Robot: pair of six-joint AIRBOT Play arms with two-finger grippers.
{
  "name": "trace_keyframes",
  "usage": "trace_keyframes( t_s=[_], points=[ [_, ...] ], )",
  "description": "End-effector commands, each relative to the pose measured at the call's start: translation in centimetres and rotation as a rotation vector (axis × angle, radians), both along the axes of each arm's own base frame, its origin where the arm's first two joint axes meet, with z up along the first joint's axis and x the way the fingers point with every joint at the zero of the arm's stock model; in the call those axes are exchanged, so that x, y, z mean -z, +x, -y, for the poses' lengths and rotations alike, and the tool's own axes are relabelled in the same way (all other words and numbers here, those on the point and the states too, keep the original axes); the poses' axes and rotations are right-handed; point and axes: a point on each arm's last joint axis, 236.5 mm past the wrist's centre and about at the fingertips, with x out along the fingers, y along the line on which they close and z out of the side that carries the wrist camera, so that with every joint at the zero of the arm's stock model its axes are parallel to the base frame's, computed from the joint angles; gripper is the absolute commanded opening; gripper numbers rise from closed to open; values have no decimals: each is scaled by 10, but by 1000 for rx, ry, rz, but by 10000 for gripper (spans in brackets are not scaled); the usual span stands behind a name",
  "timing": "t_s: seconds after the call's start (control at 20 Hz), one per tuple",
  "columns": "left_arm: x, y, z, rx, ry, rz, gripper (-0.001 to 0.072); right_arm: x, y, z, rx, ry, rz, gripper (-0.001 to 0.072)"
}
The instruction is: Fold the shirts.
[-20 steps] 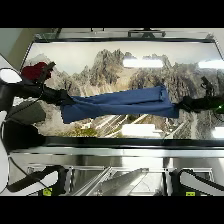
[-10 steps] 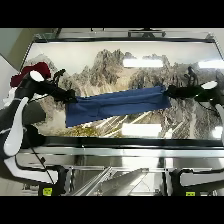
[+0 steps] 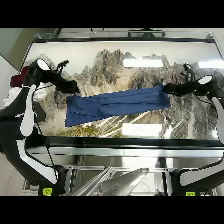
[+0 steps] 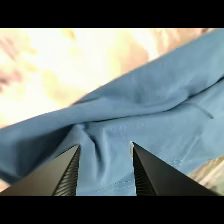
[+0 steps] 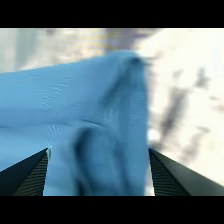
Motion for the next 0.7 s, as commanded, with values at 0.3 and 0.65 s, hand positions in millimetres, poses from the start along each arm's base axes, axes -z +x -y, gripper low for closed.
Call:
trace_keyframes(
  t_s=[0.3,0.65],
  points=[
    [-63,15,-8,-20,1,55,340,32,-26,-15,-58,192,-157,701],
    [-64,13,10,15,0,60,341,30,-21,-36,-81,317,-131,349]
  ],
)
